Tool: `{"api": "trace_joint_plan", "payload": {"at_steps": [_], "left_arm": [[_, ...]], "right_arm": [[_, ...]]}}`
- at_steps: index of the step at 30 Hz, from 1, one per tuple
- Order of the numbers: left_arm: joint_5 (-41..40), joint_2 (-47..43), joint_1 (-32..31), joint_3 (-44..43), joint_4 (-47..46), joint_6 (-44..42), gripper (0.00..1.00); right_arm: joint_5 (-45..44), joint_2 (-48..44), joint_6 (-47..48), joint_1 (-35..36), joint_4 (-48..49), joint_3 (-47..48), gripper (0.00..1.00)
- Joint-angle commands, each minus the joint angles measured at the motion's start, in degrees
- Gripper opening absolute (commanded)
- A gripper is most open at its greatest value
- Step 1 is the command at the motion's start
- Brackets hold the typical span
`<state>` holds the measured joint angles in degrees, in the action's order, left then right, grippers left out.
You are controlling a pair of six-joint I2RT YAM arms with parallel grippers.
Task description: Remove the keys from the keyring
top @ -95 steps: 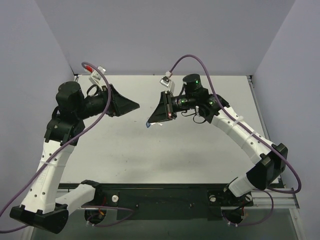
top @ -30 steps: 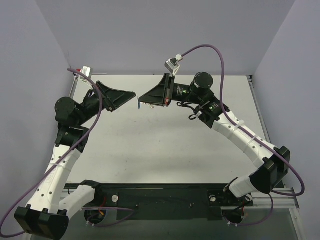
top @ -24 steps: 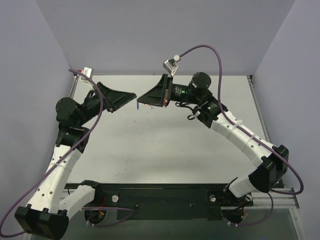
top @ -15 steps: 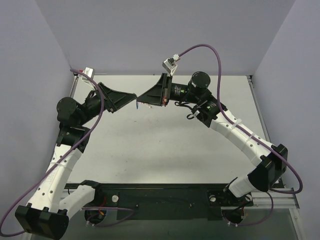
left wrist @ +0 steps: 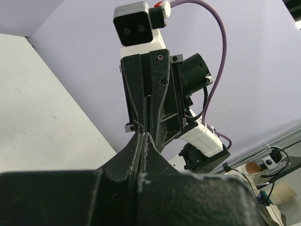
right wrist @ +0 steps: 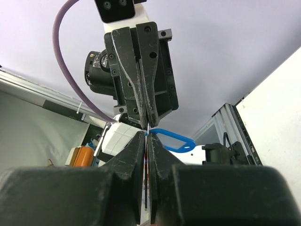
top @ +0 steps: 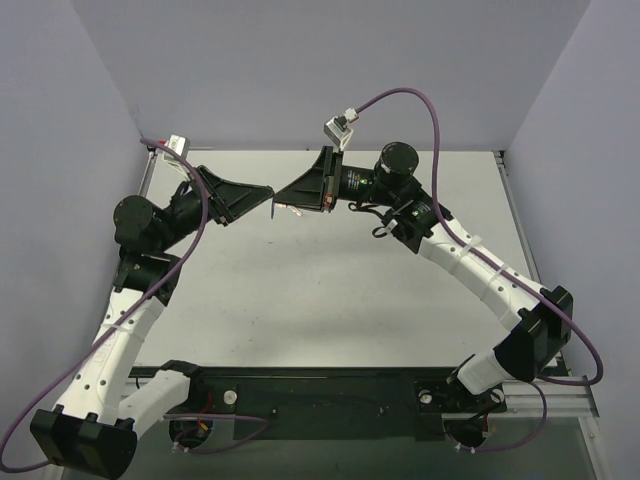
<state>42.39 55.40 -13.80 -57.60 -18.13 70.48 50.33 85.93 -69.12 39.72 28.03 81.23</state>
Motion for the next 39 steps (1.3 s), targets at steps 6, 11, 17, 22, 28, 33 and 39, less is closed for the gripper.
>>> {"api": "trace_joint_plan", "payload": {"at_steps": [6, 11, 17, 22, 28, 33, 39], "left_arm": [[0.41, 0.15, -0.79, -5.23, 10.04, -9.38, 0.0], [-0.11, 0.33, -0.79, -7.0, 13.82, -11.77, 0.0], [-0.99, 0.42, -0.79, -7.08, 14.09, -11.59, 0.0], [-2.22, 0.33, -0.79, -7.35, 15.31, -12.29, 0.0], [-3.98, 0.15, -0.7, -7.79, 17.25, -13.17, 0.0], [-4.25, 0.41, -0.7, -7.88, 17.6, -13.26, 0.0], [-4.69, 0.76, -0.7, -8.14, 17.52, -13.0, 0.0]], "right_arm": [[2.76, 0.38, 0.74, -0.26, 1.5, 3.32, 0.0], [4.51, 0.99, -0.48, -0.44, 1.14, 3.94, 0.1], [5.48, 1.26, -2.85, -0.44, 3.95, 4.02, 0.19], [6.36, 1.08, -3.91, -0.52, 5.1, 3.5, 0.21], [6.8, 0.64, -4.79, -1.23, 6.33, 2.44, 0.22], [7.59, 0.47, -6.9, -1.93, 8.79, 1.56, 0.24], [8.03, 0.2, -6.99, -2.28, 8.88, 0.86, 0.24]]}}
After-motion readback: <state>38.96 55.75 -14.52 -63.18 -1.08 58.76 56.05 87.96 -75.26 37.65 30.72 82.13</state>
